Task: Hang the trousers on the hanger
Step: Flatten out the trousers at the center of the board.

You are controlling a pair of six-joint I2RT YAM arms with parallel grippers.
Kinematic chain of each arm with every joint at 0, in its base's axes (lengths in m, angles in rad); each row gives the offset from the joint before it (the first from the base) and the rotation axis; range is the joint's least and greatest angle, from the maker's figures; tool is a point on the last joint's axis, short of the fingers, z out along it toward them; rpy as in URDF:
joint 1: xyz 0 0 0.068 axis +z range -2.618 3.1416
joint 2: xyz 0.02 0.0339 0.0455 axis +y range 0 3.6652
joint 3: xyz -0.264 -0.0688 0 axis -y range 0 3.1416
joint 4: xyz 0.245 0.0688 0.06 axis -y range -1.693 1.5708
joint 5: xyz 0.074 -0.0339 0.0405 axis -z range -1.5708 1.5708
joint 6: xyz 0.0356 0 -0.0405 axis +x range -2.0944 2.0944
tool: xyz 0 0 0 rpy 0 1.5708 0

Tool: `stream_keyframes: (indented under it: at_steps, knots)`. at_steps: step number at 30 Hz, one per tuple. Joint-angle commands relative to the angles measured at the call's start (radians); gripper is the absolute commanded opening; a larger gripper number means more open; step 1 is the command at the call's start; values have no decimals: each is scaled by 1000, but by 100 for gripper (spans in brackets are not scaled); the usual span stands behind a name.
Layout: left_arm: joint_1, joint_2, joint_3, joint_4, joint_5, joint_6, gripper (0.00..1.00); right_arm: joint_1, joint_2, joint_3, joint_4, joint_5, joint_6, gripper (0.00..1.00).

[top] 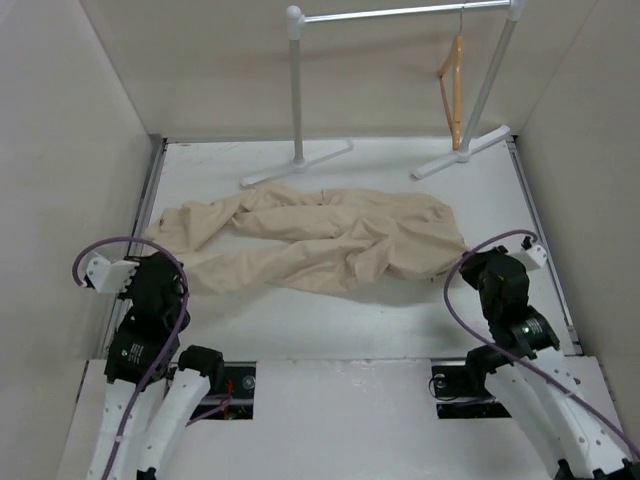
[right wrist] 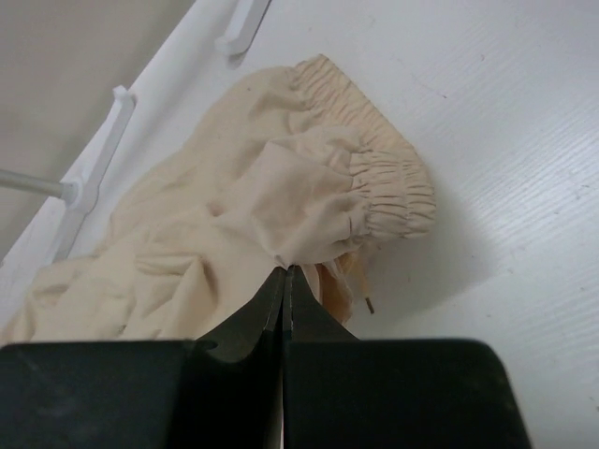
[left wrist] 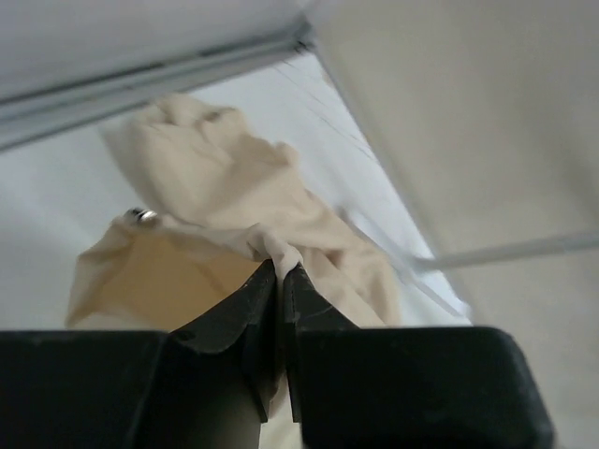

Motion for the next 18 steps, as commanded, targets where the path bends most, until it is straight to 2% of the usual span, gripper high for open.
stream_keyframes:
  at_steps: [1,6,8,10,12,13,15,18]
  knots:
    - [115,66,57,-60,6,133,6,27,-125,27,-140,33,-4,0]
    - [263,137,-13,-92,104,196,18,128,-183,12,-232,-20,85,0]
    - [350,149,-57,-66,113,229,30,176,-214,-13,-266,14,127,3]
    - [424,160,-73,-7,168,263,41,203,-225,-9,-284,80,138,20]
    - [470,177,-62,52,271,277,50,219,-231,11,-283,117,116,48]
    - [481,189,-52,73,311,276,53,219,-233,16,-274,120,103,57]
    - [475,236,-33,127,366,268,54,210,-214,41,-241,117,73,65]
    - [414,348,-4,193,391,259,57,176,-126,90,-148,79,15,62]
